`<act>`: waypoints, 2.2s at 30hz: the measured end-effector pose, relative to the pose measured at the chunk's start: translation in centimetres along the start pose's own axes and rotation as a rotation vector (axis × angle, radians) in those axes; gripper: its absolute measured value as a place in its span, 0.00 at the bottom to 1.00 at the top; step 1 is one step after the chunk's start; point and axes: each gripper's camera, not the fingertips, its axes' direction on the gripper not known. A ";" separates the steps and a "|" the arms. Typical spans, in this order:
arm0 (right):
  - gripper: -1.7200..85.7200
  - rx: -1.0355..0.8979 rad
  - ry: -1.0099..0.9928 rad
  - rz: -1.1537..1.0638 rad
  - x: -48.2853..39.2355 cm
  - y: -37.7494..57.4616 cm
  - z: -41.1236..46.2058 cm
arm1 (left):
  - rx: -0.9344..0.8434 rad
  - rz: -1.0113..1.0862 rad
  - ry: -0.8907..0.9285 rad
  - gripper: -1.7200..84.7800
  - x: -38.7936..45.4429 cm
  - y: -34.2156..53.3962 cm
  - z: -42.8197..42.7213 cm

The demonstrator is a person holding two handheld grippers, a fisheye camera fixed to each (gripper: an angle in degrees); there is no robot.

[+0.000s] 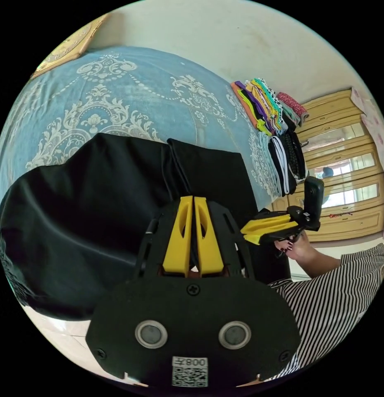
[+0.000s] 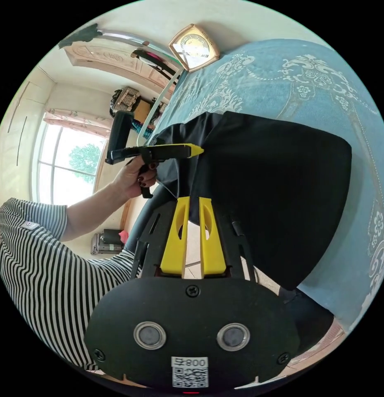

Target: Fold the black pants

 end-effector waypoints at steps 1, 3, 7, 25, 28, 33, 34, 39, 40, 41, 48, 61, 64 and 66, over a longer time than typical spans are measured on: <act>0.05 -0.012 0.029 -0.001 0.0 -0.6 0.4 | -0.002 -0.016 -0.025 0.03 -0.2 0.5 0.4; 0.05 -0.047 0.085 -0.010 0.0 -1.6 1.6 | -0.039 -0.057 -0.033 0.02 -0.9 1.0 1.6; 0.03 -0.161 0.207 -0.041 0.4 -3.3 5.4 | -0.020 -0.093 -0.025 0.02 -1.0 2.0 2.3; 0.02 -0.065 0.375 0.098 2.6 0.0 0.9 | -0.041 0.062 -0.228 0.02 7.0 4.2 6.0; 0.02 -0.061 0.450 0.035 2.1 0.5 1.9 | -0.075 0.072 -0.262 0.02 7.8 3.7 7.5; 0.02 -0.038 0.574 -0.050 0.9 1.1 2.8 | -0.106 0.099 -0.303 0.02 9.7 3.2 8.2; 0.02 -0.023 0.585 -0.060 1.0 1.4 2.8 | -0.104 0.089 -0.299 0.02 10.0 3.2 8.3; 0.02 -0.068 0.541 0.002 2.1 1.4 0.9 | -0.070 0.061 -0.313 0.02 11.8 3.6 7.6; 0.02 -0.028 0.530 0.010 2.3 1.7 0.1 | -0.040 0.071 -0.312 0.02 12.5 3.8 7.1; 0.02 -0.011 0.528 0.019 2.6 1.9 -0.3 | -0.028 0.077 -0.319 0.02 12.9 3.8 7.0; 0.03 0.077 0.438 0.187 7.1 4.3 -5.0 | -0.078 0.050 -0.318 0.02 13.9 4.0 8.0; 0.07 0.155 0.074 0.476 19.2 10.2 -12.1 | -0.114 0.356 -0.079 0.09 25.5 7.1 11.9; 0.05 0.166 -0.008 0.468 20.4 10.5 -13.5 | -0.113 0.429 -0.076 0.12 28.7 7.4 13.1; 0.05 0.197 -0.086 0.460 20.9 10.6 -14.7 | -0.121 0.475 -0.080 0.15 30.5 7.8 13.7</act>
